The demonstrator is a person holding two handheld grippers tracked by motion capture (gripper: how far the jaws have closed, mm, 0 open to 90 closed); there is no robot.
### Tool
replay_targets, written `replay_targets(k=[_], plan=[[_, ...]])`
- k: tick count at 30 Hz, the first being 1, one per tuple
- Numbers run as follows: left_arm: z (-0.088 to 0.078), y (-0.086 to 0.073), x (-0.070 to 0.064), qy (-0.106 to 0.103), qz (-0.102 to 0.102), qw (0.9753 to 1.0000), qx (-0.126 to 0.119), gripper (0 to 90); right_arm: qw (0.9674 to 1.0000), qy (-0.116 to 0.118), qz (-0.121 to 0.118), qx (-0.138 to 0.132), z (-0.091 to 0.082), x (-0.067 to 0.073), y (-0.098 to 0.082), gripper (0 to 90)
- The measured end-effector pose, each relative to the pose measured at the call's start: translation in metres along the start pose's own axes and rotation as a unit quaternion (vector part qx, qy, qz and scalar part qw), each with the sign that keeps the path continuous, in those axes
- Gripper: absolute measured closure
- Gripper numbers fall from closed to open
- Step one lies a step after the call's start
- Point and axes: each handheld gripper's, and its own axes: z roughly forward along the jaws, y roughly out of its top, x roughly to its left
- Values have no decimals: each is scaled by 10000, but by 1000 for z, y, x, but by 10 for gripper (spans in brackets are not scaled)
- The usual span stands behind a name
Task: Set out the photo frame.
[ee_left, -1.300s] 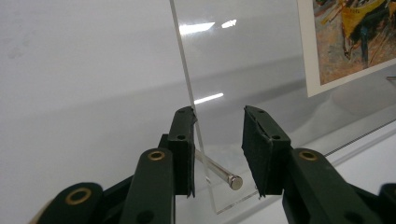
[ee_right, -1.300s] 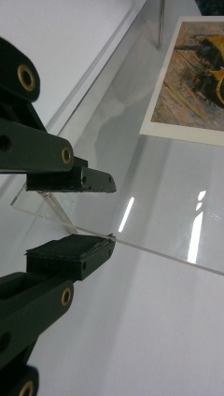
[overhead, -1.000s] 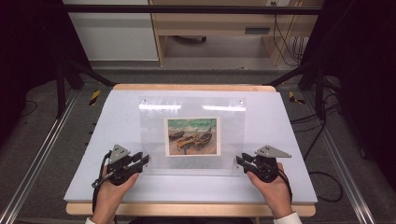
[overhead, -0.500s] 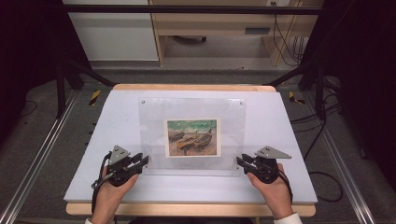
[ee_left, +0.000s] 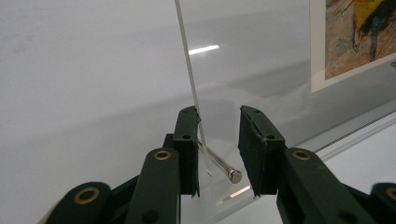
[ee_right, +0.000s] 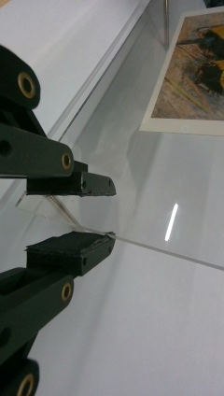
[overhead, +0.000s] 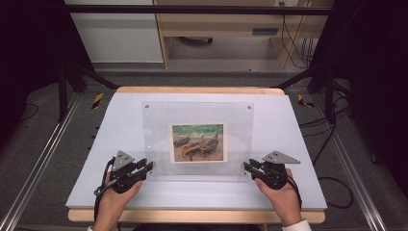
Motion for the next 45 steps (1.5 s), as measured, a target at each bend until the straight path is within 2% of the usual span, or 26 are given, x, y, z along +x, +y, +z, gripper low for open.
replay_targets(k=[25,34,45], plan=[[-5,-5,-4,-1,92,9999,100,684,9999,20,-98,91,-3,3,-5,721],[-6,-7,-5,4,123,9998,137,690,9999,43,-58,108,-4,3,-7,724],[-6,-8,-5,-19,78,9999,109,691,9999,52,-76,127,-5,3,-7,724]])
